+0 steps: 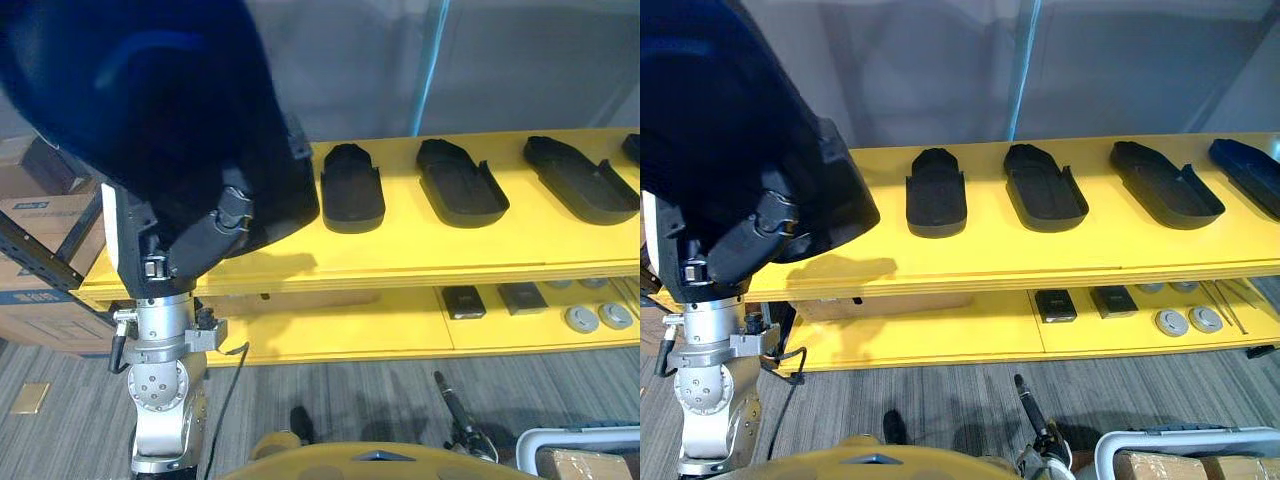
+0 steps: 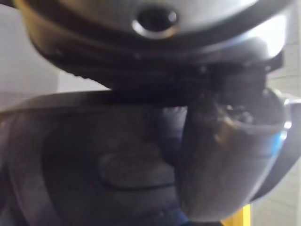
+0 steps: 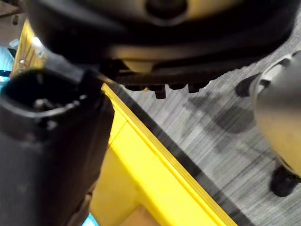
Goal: Walk over and take three plastic housings, then place them on the shelf
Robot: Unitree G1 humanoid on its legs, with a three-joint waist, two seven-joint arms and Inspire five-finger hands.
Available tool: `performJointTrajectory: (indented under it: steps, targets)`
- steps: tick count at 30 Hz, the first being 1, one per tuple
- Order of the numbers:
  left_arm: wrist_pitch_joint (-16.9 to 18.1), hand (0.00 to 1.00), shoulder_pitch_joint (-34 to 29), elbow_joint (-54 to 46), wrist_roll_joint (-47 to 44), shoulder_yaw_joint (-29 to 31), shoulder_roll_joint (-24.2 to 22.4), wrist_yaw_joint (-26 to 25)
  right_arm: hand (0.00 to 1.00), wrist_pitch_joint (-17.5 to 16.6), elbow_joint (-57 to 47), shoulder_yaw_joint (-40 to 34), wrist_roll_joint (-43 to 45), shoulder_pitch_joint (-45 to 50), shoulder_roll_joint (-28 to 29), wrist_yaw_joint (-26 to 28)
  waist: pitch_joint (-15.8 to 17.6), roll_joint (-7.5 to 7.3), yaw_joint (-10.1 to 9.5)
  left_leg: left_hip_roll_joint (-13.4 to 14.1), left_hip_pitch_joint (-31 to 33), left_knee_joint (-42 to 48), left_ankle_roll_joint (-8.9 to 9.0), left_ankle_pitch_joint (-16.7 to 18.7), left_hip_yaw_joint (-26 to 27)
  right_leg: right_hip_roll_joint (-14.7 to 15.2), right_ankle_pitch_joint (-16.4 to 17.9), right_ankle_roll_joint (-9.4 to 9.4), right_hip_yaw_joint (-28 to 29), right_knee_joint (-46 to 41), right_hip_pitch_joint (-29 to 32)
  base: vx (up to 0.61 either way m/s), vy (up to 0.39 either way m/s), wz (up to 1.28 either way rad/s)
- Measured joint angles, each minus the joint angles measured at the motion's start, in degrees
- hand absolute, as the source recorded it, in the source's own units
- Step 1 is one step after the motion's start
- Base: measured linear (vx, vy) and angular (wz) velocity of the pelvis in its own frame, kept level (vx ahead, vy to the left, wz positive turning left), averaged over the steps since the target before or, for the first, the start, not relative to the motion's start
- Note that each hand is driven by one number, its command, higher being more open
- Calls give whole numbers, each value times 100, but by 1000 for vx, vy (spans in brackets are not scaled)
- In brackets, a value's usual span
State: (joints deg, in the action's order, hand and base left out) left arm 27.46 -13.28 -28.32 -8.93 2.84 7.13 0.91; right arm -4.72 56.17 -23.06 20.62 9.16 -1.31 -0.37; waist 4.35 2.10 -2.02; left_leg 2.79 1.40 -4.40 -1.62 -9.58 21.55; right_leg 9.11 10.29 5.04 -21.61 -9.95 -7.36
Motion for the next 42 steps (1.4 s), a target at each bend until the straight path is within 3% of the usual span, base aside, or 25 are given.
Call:
performJointTrajectory:
  steps: [5, 9, 11, 13, 15, 16, 17, 18, 20, 23, 24, 25, 26, 27, 28, 29, 31, 32, 33, 34, 36, 37, 39, 41, 42]
  targets:
    - [-448, 0, 3, 10, -329, -21, 2, 393, 100, 11, 0, 41, -10, -11, 111, 17, 44, -51, 52, 11, -57, -40, -2, 7, 109, -17, -57, 38, 108, 22, 15, 36, 8, -13]
    - [-594, 0, 1, 331, -486, -191, 2, 352, 100, 19, 36, 247, -376, -2, 91, 69, 51, -61, -1, 50, -139, -45, 41, 81, 341, -39, -95, 9, 317, 127, 14, 33, 27, -25]
    - [-682, 0, -2, 599, -496, -394, -3, 249, 100, 73, 53, 230, -450, -53, 86, 61, 129, -83, 34, 234, 297, 883, -31, 438, 283, -6, -102, 0, 275, 110, 32, 28, 23, 5]
    - [-717, 0, -6, 881, -498, -559, -7, 200, 100, 82, 117, 183, -457, -101, 5, 39, 232, -10, 32, 482, 617, 1703, 8, 783, 189, -71, -95, -11, 276, 88, -7, 0, 0, 0]
    - [-797, 0, -6, 1158, -499, -665, -32, 186, 100, 91, 219, 98, -469, -113, -60, -52, 230, -12, 40, 401, 544, 1477, 0, 675, 142, -21, -68, -59, 234, -3, -9, -4, 22, 10]
    - [-814, 0, -7, 1262, -494, -741, -97, 136, 100, 124, 216, 39, -664, -87, -114, -189, 287, -108, 55, 358, 521, 1405, -54, 791, 200, 122, -100, -33, 163, -65, 42, 2, 64, 6]
    - [-818, 0, -6, 1297, -494, -801, -103, 82, 100, 182, 216, -30, -888, -89, -145, -314, 305, -131, 54, 493, 647, 1927, -389, 1101, 266, 216, -109, -25, 153, -124, 69, 14, 98, -7]
    - [-818, 0, -4, 1319, -482, -844, -60, 27, 100, 269, 213, -121, -1172, -93, -192, -473, 348, -224, 45, 769, 721, 2657, -333, 1303, 289, 399, -84, -66, 227, -188, 55, 20, 112, -18]
    - [-786, 0, 4, 1317, -470, -887, -40, -16, 100, 285, 208, -127, -1506, -46, -319, -627, 400, -341, 72, 1162, 705, 3036, -212, 1219, 84, 768, -107, -25, 370, -291, 46, 22, 192, -25]
    - [-681, 0, 49, 1315, -383, -888, -10, -60, 100, 280, 207, -366, -1605, -17, -660, -759, 375, -285, 56, 1325, 595, 2836, -149, -132, -531, 1316, -153, 425, 743, -525, 275, 32, 355, -31]
    - [-651, 0, 88, 1322, -369, -882, 42, -125, 100, 319, 216, -409, -1796, -60, -781, -790, 309, -198, 94, 1106, 552, 2749, 279, 171, -612, 1552, -184, 560, 910, -594, 422, 16, 479, 3]
    - [-652, 0, 235, 1313, -370, -872, 159, -178, 100, 377, 221, -393, -1997, -95, -746, -809, 306, -192, 158, 986, 518, 2687, 544, 686, -547, 1699, -322, 665, 906, -574, 448, 2, 527, 24]
    - [-652, 0, 301, 1301, -370, -866, 206, -180, 100, 425, 241, -385, -2055, -114, -706, -837, 290, -165, 181, 970, 500, 2637, 607, 974, -512, 1728, -404, 747, 873, -542, 428, -15, 525, 50]
    - [-655, 0, 420, 1284, -387, -865, 273, -132, 100, 531, 260, -365, -2086, -103, -568, -908, 244, -89, 186, 973, 490, 2563, 914, 1485, -425, 1737, -589, 885, 779, -485, 396, -36, 507, 41]
    - [-668, 0, 530, 1317, -458, -855, 415, -34, 100, 595, 304, -345, -2053, -175, -334, -989, 291, -189, 159, 865, 469, 2603, 1003, 1638, -349, 1903, -865, 830, 796, -479, 373, -58, 482, 23]
    - [-724, 0, 531, 1329, -461, -857, 466, 5, 100, 609, 325, -333, -2016, -180, -249, -1019, 292, -186, 92, 842, 412, 2574, 935, 1717, -289, 1921, -1129, 735, 775, -461, 380, -103, 471, -3]
    - [-909, 0, 529, 1345, -463, -825, 749, 188, 100, 645, 368, -463, -2035, -112, -147, -1054, 251, -95, -18, 790, 141, 2280, 755, 1869, -49, 1899, -2365, 109, 504, -238, 318, -114, 498, -15]
    - [-908, 0, 529, 1315, -473, -731, 815, 296, 100, 669, 371, -488, -2045, -104, -108, -1145, 218, -89, -40, 791, 52, 2119, 690, 1838, 45, 1781, -2338, -87, 373, -303, 371, -52, 323, -11]
    - [-908, 0, 530, 1281, -485, -639, 860, 347, 100, 674, 371, -505, -2045, -93, -75, -1179, 200, -100, -32, 788, -4, 1987, 604, 1782, 46, 1602, -2114, -112, 374, -379, 388, 0, 220, 7]
    - [-907, 0, 575, 1235, -644, -493, 911, 442, 100, 667, 369, -508, -2030, -11, 45, -1213, 82, -160, 24, 737, -10, 1666, 500, 1617, 11, 1033, -1464, 71, 500, -528, 450, 35, 141, 25]
    - [-916, 0, 684, 1204, -749, -418, 899, 427, 100, 654, 373, -505, -2026, 35, 130, -1208, 44, -221, 64, 573, -23, 1333, 425, 1454, -94, 509, -927, 19, 518, -480, 447, 46, 143, 27]
    - [-965, 0, 752, 1193, -903, -395, 855, 388, 100, 653, 377, -509, -2053, 82, 125, -1175, 21, -243, 79, 413, -54, 1114, 371, 1315, -122, 231, -722, -121, 603, -162, 415, 35, 119, 15]
    - [-1173, 0, 843, 1193, -1050, -378, 840, 263, 100, 648, 394, -458, -2250, 129, 106, -1061, -61, -318, 80, 134, -2, 931, 255, 1122, -147, 170, -699, -217, 641, 400, 232, 40, 101, 20]
    - [-1469, 0, 848, 1194, -1067, -453, 846, 57, 100, 530, 443, -351, -2229, 117, 12, -767, -22, -217, 268, -33, 109, 883, 134, 995, -329, 250, -711, -197, 801, 468, 231, 51, 93, 48]
    - [-1525, 0, 848, 1194, -1072, -474, 842, 28, 100, 516, 443, -314, -2236, 119, -18, -714, -14, -203, 270, -37, 116, 875, 134, 984, -368, 247, -711, -197, 812, 448, 230, 30, 57, 44]
